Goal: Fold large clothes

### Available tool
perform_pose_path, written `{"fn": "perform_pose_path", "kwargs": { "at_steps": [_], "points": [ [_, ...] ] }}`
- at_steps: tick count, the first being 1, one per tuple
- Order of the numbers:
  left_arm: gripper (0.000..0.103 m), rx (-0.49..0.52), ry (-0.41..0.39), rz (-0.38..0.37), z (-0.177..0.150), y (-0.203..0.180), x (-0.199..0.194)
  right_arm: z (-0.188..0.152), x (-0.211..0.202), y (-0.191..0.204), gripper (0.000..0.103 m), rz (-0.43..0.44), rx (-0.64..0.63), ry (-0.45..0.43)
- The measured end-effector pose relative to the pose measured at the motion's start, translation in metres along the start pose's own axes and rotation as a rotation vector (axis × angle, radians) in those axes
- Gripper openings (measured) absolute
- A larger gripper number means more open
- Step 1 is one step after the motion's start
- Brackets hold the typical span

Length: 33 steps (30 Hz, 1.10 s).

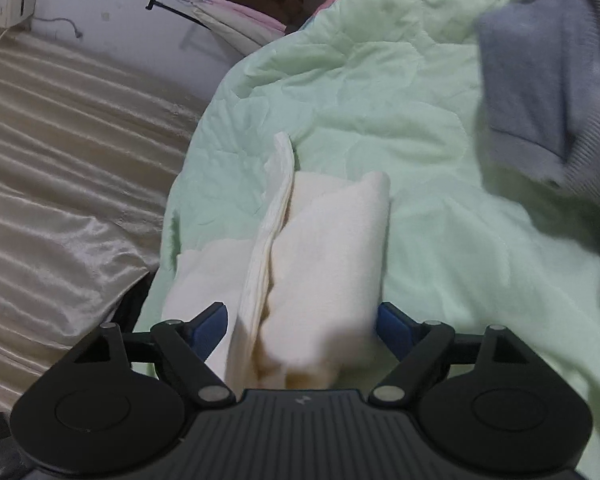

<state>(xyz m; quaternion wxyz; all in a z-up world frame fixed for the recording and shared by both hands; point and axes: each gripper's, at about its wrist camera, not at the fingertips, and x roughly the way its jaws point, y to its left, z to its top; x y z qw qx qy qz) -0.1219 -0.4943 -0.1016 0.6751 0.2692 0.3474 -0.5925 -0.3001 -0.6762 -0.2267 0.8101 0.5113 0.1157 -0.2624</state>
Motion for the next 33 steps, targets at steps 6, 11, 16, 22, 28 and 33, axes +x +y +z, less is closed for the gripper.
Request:
{"fn": "perform_pose_path", "kwargs": {
  "at_steps": [6, 11, 16, 22, 28, 33],
  "points": [
    [0.076, 0.222, 0.048, -0.036, 0.013, -0.078, 0.067, 0.026, 0.006, 0.004, 0.026, 0.087, -0.001, 0.085],
    [0.082, 0.370, 0.044, 0.046, 0.020, -0.115, 0.095, 0.041, 0.003, 0.004, 0.052, 0.077, 0.033, 0.144],
    [0.037, 0.193, 0.075, 0.049, 0.040, -0.099, 0.111, 0.043, 0.006, -0.003, 0.076, 0.071, 0.062, 0.177],
    [0.018, 0.094, 0.023, 0.026, 0.039, -0.081, 0.093, 0.021, 0.018, 0.005, 0.056, -0.037, -0.001, 0.087],
    [0.015, -0.017, -0.038, 0.014, 0.036, -0.050, 0.068, 0.006, 0.029, 0.071, 0.015, 0.035, -0.193, 0.063],
    [0.015, -0.170, -0.136, 0.017, 0.029, 0.009, 0.012, -0.025, 0.041, 0.160, 0.015, 0.079, -0.353, 0.083]
  ]
}}
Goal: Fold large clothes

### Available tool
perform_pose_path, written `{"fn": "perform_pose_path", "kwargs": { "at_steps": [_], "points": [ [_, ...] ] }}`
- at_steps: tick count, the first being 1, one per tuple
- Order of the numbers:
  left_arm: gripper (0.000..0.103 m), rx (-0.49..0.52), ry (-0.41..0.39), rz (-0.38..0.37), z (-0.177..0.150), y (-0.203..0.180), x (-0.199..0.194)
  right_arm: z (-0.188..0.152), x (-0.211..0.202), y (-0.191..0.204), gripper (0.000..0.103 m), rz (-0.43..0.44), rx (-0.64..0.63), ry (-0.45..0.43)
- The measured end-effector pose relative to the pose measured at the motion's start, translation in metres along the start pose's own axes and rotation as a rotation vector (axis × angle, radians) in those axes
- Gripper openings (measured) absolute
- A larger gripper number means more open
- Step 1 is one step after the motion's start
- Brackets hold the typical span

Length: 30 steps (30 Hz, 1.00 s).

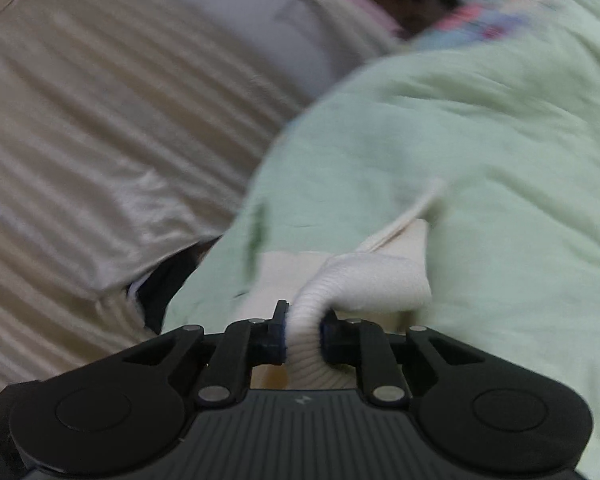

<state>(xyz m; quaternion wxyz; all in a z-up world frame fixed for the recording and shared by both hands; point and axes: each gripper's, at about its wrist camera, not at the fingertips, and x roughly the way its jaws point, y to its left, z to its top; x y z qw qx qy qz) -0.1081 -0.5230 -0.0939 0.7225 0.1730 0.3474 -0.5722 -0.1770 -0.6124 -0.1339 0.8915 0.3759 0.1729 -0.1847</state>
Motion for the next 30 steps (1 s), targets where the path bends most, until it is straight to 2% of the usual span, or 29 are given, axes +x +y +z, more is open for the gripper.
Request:
{"fn": "perform_pose_path", "kwargs": {
  "at_steps": [1, 3, 5, 6, 8, 9, 11, 12, 13, 14, 15, 16, 17, 19, 20, 22, 24, 27, 30],
  "points": [
    [0.015, -0.024, -0.016, 0.004, 0.001, 0.010, -0.009, 0.001, 0.011, 0.017, 0.015, 0.011, -0.022, 0.003],
    [0.015, -0.167, -0.052, 0.016, -0.007, 0.059, -0.038, 0.002, 0.034, 0.047, 0.016, 0.035, -0.055, 0.009],
    [0.015, -0.273, -0.051, 0.046, -0.023, 0.094, -0.048, -0.013, 0.069, 0.078, 0.016, 0.058, -0.118, 0.032],
    [0.015, -0.326, -0.050, 0.061, -0.032, 0.112, -0.054, -0.022, 0.088, 0.091, 0.020, 0.073, -0.150, 0.059],
    [0.016, -0.378, 0.030, 0.104, -0.052, 0.136, -0.040, -0.046, 0.124, 0.106, 0.035, 0.079, -0.172, 0.137],
    [0.017, -0.397, 0.081, 0.128, -0.062, 0.147, -0.030, -0.053, 0.133, 0.107, 0.036, 0.076, -0.171, 0.152],
    [0.016, -0.410, 0.202, 0.200, -0.087, 0.163, -0.017, -0.066, 0.130, 0.100, 0.038, 0.082, -0.103, 0.161],
    [0.015, -0.395, 0.222, 0.231, -0.095, 0.166, -0.018, -0.066, 0.120, 0.094, 0.046, 0.097, -0.068, 0.163],
    [0.016, -0.381, 0.226, 0.251, -0.101, 0.168, -0.022, -0.069, 0.098, 0.082, 0.051, 0.131, -0.026, 0.145],
    [0.017, -0.390, 0.209, 0.256, -0.107, 0.172, -0.029, -0.068, 0.085, 0.074, 0.062, 0.148, -0.009, 0.128],
    [0.021, -0.415, 0.184, 0.257, -0.115, 0.177, -0.039, -0.073, 0.058, 0.060, 0.067, 0.152, 0.004, 0.098],
    [0.025, -0.462, 0.156, 0.225, -0.121, 0.183, -0.047, -0.072, 0.049, 0.055, 0.068, 0.146, 0.005, 0.092],
    [0.033, -0.492, 0.142, 0.198, -0.122, 0.186, -0.049, -0.076, 0.030, 0.042, 0.069, 0.098, 0.010, 0.079],
    [0.037, -0.555, 0.122, 0.104, -0.123, 0.189, -0.048, -0.078, 0.015, 0.027, 0.069, 0.053, 0.038, 0.073],
    [0.038, -0.570, 0.117, 0.075, -0.122, 0.188, -0.046, -0.080, 0.013, 0.014, 0.069, 0.042, 0.089, 0.100],
    [0.048, -0.598, 0.098, 0.013, -0.119, 0.181, -0.042, -0.082, 0.016, 0.004, 0.073, 0.032, 0.143, 0.135],
    [0.065, -0.662, 0.068, -0.050, -0.119, 0.180, -0.036, -0.086, 0.024, -0.002, 0.076, 0.032, 0.180, 0.155],
    [0.072, -0.761, 0.050, -0.122, -0.118, 0.182, -0.023, -0.094, 0.040, -0.003, 0.082, 0.032, 0.201, 0.175],
    [0.072, -0.879, 0.044, -0.205, -0.119, 0.190, -0.011, -0.103, 0.064, -0.007, 0.089, 0.016, 0.238, 0.193]
  ]
}}
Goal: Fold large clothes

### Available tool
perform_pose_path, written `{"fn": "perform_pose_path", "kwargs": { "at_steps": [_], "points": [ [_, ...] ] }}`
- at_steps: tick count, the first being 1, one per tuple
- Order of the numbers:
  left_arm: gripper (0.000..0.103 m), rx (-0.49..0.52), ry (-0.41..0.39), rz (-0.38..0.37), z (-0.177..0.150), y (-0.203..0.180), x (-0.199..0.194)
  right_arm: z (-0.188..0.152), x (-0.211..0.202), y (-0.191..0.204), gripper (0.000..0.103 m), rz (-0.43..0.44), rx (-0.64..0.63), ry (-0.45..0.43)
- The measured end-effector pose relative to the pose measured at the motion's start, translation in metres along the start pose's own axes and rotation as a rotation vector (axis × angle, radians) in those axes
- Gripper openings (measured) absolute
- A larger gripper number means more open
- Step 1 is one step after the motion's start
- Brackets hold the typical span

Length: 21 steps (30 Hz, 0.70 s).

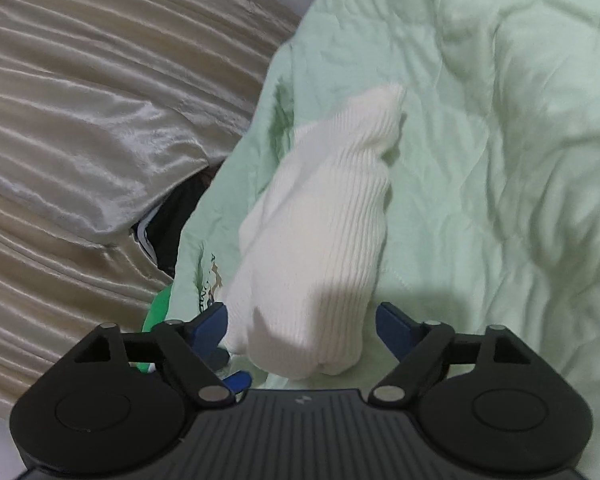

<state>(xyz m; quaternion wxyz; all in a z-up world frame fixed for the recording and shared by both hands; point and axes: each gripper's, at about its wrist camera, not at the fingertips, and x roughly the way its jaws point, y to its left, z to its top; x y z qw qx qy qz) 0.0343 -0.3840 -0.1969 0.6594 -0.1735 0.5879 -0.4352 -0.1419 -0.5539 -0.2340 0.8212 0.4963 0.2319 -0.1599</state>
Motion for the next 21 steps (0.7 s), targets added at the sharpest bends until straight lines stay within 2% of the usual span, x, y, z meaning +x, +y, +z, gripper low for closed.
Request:
{"fn": "perform_pose_path", "kwargs": {
  "at_steps": [4, 5, 6, 8, 9, 10, 12, 13, 14, 15, 17, 18, 21],
  "points": [
    [0.075, -0.194, 0.050, -0.177, 0.002, 0.014, 0.001, -0.002, 0.027, -0.014, 0.088, 0.007, 0.124, -0.026],
    [0.080, -0.243, 0.068, -0.221, 0.001, 0.017, 0.001, -0.003, 0.029, -0.014, 0.078, 0.013, 0.127, -0.035],
    [0.083, -0.267, 0.074, -0.236, -0.001, 0.017, 0.000, -0.003, 0.028, -0.010, 0.054, 0.022, 0.085, -0.049],
    [0.084, -0.282, 0.070, -0.223, -0.007, 0.012, -0.003, 0.000, 0.026, -0.001, 0.038, 0.033, 0.013, -0.057],
    [0.086, -0.273, 0.059, -0.186, -0.010, 0.006, -0.004, 0.001, 0.026, 0.000, 0.033, 0.034, 0.009, -0.055],
    [0.087, -0.268, 0.048, -0.145, -0.012, -0.001, -0.002, 0.005, 0.025, 0.007, 0.031, 0.043, -0.009, -0.027],
    [0.095, -0.320, 0.034, -0.127, -0.015, -0.004, 0.005, 0.009, 0.022, 0.010, 0.029, 0.059, 0.013, -0.010],
    [0.096, -0.353, 0.028, -0.123, -0.017, -0.004, 0.009, 0.014, 0.022, 0.008, 0.029, 0.086, 0.070, 0.005],
    [0.099, -0.414, 0.027, -0.138, -0.019, -0.003, 0.014, 0.020, 0.022, 0.006, 0.029, 0.115, 0.133, 0.021],
    [0.103, -0.511, 0.037, -0.193, -0.022, -0.001, 0.022, 0.026, 0.022, 0.004, 0.029, 0.155, 0.223, 0.038],
    [0.103, -0.681, 0.060, -0.313, -0.028, 0.003, 0.039, 0.031, 0.025, 0.004, 0.029, 0.188, 0.317, 0.053],
    [0.103, -0.745, 0.064, -0.348, -0.029, 0.003, 0.048, 0.034, 0.027, 0.005, 0.029, 0.216, 0.380, 0.068],
    [0.101, -0.767, 0.023, -0.334, -0.024, -0.003, 0.057, 0.032, 0.031, 0.006, 0.029, 0.256, 0.501, 0.086]
  ]
}}
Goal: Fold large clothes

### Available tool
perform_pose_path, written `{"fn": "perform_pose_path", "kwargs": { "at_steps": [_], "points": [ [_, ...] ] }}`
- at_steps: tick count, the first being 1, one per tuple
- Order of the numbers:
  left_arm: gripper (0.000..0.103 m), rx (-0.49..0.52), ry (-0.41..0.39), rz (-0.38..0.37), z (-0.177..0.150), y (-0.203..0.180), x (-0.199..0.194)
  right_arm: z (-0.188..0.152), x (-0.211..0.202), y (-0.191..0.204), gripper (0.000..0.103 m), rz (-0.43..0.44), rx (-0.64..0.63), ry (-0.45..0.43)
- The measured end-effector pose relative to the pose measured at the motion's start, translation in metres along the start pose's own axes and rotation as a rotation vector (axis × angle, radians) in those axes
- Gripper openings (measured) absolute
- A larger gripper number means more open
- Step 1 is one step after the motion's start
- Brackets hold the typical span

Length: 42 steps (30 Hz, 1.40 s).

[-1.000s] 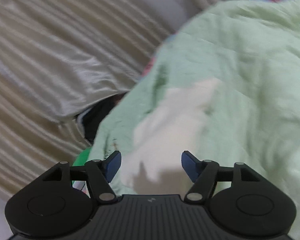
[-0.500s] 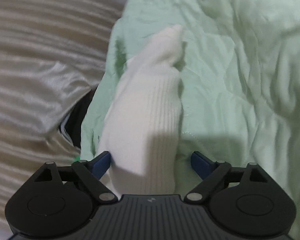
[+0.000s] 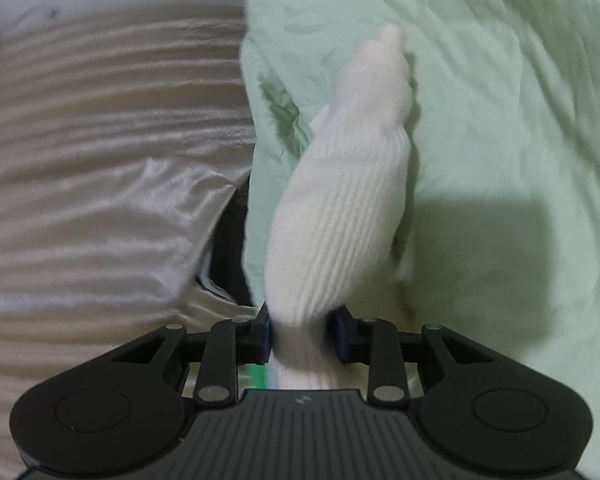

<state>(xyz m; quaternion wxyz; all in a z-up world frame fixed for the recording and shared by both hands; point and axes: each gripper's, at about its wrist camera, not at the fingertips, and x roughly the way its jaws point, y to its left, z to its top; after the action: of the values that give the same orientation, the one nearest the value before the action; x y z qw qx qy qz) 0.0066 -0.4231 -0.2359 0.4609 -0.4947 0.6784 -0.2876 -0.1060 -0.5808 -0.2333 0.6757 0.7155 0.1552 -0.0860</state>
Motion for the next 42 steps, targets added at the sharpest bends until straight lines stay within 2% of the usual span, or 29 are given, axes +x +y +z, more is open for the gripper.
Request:
{"fn": "perform_pose_path", "kwargs": {
  "at_steps": [1, 2, 3, 4, 6, 7, 8, 9, 12, 14, 19, 21, 22, 23, 24, 25, 26, 27, 29, 31, 33, 34, 35, 36, 38, 39, 41, 42],
  "points": [
    [0.098, 0.013, -0.017, -0.013, 0.001, -0.003, 0.004, -0.002, 0.001, -0.001, 0.029, 0.001, 0.023, 0.005],
    [0.072, 0.023, -0.029, -0.016, 0.002, -0.004, 0.006, -0.003, 0.003, -0.002, 0.029, -0.003, 0.025, 0.008],
    [0.055, 0.028, -0.033, -0.010, 0.005, -0.005, 0.006, -0.005, 0.002, -0.002, 0.029, -0.020, -0.001, 0.015],
    [0.053, 0.030, -0.034, -0.004, 0.009, -0.004, 0.006, -0.007, 0.000, -0.003, 0.030, -0.047, -0.033, 0.012],
    [0.035, 0.077, -0.033, 0.030, 0.018, -0.005, 0.004, -0.007, -0.006, -0.009, 0.033, -0.074, -0.073, 0.006],
    [0.034, 0.108, -0.035, 0.050, 0.021, -0.006, 0.002, -0.005, -0.011, -0.015, 0.042, -0.084, -0.081, 0.005],
    [0.034, 0.124, -0.037, 0.058, 0.023, -0.006, 0.002, -0.001, -0.017, -0.022, 0.063, -0.083, -0.070, -0.016],
    [0.034, 0.140, -0.035, 0.057, 0.025, -0.006, 0.000, 0.002, -0.027, -0.026, 0.079, -0.079, -0.062, -0.039],
    [0.033, 0.183, -0.018, 0.046, 0.032, -0.008, -0.005, 0.013, -0.046, -0.035, 0.080, -0.094, -0.065, -0.137],
    [0.033, 0.235, -0.008, 0.054, 0.037, -0.011, -0.008, 0.021, -0.048, -0.035, 0.080, -0.089, -0.085, -0.167],
    [0.033, 0.290, 0.045, 0.069, 0.042, -0.010, -0.005, 0.045, -0.014, -0.035, 0.087, -0.052, -0.105, -0.146],
    [0.032, 0.332, 0.057, 0.074, 0.041, -0.013, -0.006, 0.055, 0.015, -0.032, 0.086, -0.032, -0.134, -0.096],
    [0.032, 0.354, 0.055, 0.078, 0.041, -0.016, -0.007, 0.060, 0.035, -0.029, 0.077, -0.014, -0.163, -0.058],
    [0.032, 0.390, 0.043, 0.084, 0.041, -0.023, -0.010, 0.061, 0.041, -0.027, 0.054, -0.022, -0.167, -0.065],
    [0.032, 0.436, 0.025, 0.093, 0.041, -0.033, -0.014, 0.065, 0.052, -0.018, 0.039, -0.055, -0.190, -0.068],
    [0.032, 0.482, 0.006, 0.101, 0.041, -0.043, -0.018, 0.068, 0.057, -0.010, 0.028, -0.073, -0.209, -0.052],
    [0.032, 0.572, -0.029, 0.108, 0.036, -0.061, -0.027, 0.066, 0.056, -0.002, 0.026, -0.068, -0.240, -0.051],
    [0.032, 0.644, -0.055, 0.111, 0.029, -0.076, -0.035, 0.062, 0.054, 0.007, 0.025, -0.059, -0.273, -0.052],
    [0.032, 0.693, -0.058, 0.101, 0.020, -0.085, -0.046, 0.040, 0.036, 0.029, 0.025, -0.038, -0.402, -0.079],
    [0.032, 0.688, 0.031, 0.031, 0.006, -0.081, -0.061, 0.017, 0.013, 0.044, 0.025, -0.015, -0.507, -0.110],
    [0.032, 0.639, 0.113, 0.004, 0.004, -0.064, -0.067, 0.001, -0.013, 0.038, 0.025, -0.004, -0.496, -0.131],
    [0.032, 0.624, 0.127, 0.015, 0.004, -0.057, -0.067, -0.004, -0.020, 0.031, 0.025, -0.009, -0.460, -0.136],
    [0.032, 0.602, 0.132, 0.060, 0.006, -0.045, -0.063, -0.007, -0.026, 0.024, 0.026, -0.016, -0.419, -0.140],
    [0.032, 0.586, 0.130, 0.102, 0.008, -0.036, -0.058, -0.011, -0.030, 0.011, 0.028, -0.051, -0.373, -0.145],
    [0.032, 0.529, 0.141, 0.182, 0.018, -0.017, -0.045, -0.010, -0.026, -0.001, 0.031, -0.133, -0.360, -0.150],
    [0.033, 0.513, 0.152, 0.199, 0.021, -0.012, -0.040, -0.008, -0.020, -0.010, 0.036, -0.180, -0.352, -0.153],
    [0.034, 0.529, 0.158, 0.220, 0.022, -0.009, -0.035, -0.002, -0.011, -0.023, 0.045, -0.192, -0.311, -0.153],
    [0.034, 0.560, 0.149, 0.235, 0.021, -0.011, -0.034, 0.001, -0.006, -0.028, 0.046, -0.176, -0.285, -0.157]
  ]
}}
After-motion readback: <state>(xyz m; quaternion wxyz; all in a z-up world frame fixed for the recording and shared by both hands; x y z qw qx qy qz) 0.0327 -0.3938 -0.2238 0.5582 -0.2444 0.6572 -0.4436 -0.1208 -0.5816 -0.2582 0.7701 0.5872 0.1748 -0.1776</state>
